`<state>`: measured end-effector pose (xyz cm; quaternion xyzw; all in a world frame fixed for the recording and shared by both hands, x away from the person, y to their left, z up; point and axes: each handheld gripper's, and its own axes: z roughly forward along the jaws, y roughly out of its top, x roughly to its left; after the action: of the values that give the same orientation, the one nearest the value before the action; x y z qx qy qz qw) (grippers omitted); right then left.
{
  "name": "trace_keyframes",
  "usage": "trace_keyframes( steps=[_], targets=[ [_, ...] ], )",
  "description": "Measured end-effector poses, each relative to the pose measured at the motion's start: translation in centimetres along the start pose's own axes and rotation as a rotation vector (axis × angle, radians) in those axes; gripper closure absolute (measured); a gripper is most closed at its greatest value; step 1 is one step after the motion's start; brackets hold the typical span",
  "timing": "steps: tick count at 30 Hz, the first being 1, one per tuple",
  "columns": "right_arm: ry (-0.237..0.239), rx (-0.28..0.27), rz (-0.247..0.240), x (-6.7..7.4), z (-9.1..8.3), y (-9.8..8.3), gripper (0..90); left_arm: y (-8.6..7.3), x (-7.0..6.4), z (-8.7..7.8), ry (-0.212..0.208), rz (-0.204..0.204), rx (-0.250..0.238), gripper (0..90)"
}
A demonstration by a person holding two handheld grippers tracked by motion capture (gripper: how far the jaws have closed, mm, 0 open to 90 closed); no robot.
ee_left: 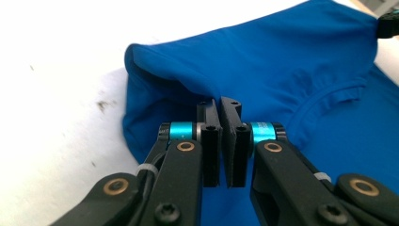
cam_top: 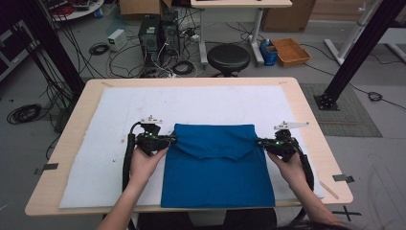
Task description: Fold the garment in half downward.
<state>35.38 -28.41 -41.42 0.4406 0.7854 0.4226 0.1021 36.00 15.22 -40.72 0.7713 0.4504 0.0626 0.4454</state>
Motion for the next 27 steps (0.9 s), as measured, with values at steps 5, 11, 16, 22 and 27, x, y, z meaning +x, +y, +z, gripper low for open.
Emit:
trace_keyframes(
  steps=[5, 11, 16, 22, 27],
  targets=[
    [0.026, 0.012, -0.030, 1.5, -1.8, -1.0, 89.0, -1.0, -1.4, -1.5, -0.061, -0.002, 0.018, 86.6],
    [0.057, 0.016, -0.071, 3.6, -4.3, -2.6, 89.0, -3.1, -3.5, -4.0, -0.144, -0.007, 0.041, 86.6],
    [0.064, 0.021, -0.105, 4.9, -6.3, -4.3, 89.0, -4.8, -5.0, -5.7, -0.155, 0.023, 0.070, 86.6],
    [0.053, 0.037, -0.145, 6.2, -7.6, -6.2, 89.0, -6.7, -6.6, -6.7, -0.142, 0.073, 0.107, 86.5],
    [0.046, 0.042, -0.178, 7.2, -8.3, -7.4, 88.9, -7.8, -7.2, -6.8, -0.109, 0.098, 0.139, 86.4]
  ],
)
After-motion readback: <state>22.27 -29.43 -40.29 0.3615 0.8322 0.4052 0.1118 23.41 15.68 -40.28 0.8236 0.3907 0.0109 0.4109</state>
